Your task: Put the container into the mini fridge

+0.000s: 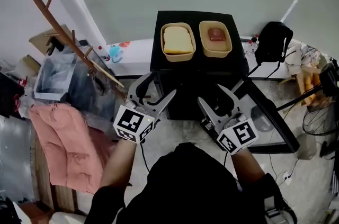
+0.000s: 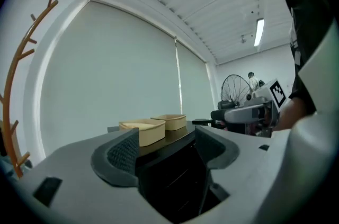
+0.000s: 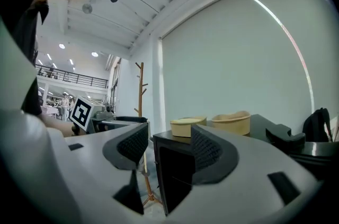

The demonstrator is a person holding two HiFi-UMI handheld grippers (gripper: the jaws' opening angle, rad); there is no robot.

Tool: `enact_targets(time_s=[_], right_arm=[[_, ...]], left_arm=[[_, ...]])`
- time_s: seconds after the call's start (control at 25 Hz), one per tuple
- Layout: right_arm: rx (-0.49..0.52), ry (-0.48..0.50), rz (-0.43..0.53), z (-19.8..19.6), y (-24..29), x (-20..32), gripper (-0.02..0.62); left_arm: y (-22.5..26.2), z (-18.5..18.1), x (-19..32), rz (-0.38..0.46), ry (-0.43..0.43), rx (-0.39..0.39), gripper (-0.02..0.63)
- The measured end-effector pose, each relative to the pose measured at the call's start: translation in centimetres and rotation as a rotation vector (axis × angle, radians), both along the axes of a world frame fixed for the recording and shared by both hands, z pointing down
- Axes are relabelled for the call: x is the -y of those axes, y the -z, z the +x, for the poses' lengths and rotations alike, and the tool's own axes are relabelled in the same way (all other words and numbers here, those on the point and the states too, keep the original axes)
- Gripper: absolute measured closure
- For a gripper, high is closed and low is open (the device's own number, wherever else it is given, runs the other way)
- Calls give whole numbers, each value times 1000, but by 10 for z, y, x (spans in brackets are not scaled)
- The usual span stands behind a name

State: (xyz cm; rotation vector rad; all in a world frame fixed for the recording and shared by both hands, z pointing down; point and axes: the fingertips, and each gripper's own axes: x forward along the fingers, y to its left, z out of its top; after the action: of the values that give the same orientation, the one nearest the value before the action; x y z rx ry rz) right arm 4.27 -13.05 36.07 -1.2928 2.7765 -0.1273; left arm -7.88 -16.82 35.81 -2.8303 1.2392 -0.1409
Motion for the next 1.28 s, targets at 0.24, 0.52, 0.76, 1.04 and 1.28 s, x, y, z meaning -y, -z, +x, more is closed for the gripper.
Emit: enact_targets(time_s=[0.24,0.52,0.76,1.04,1.28], right_arm=[[30,58,-11,11,2,15,334],[76,130,-33,17,-3,17,334],[82,167,-67,31,-12,14,336],[34,159,-95,19,-21,15,336],[36,134,-81,0,-16,17,336]], left_arm=[[6,21,36,11,-18,96,304],[-12,28,68,17,-45,391,351],[-19,17,77,70,-8,615,393],[-20,15,82,153,-86,764,417],[-18,20,89,243,-159,882,471]])
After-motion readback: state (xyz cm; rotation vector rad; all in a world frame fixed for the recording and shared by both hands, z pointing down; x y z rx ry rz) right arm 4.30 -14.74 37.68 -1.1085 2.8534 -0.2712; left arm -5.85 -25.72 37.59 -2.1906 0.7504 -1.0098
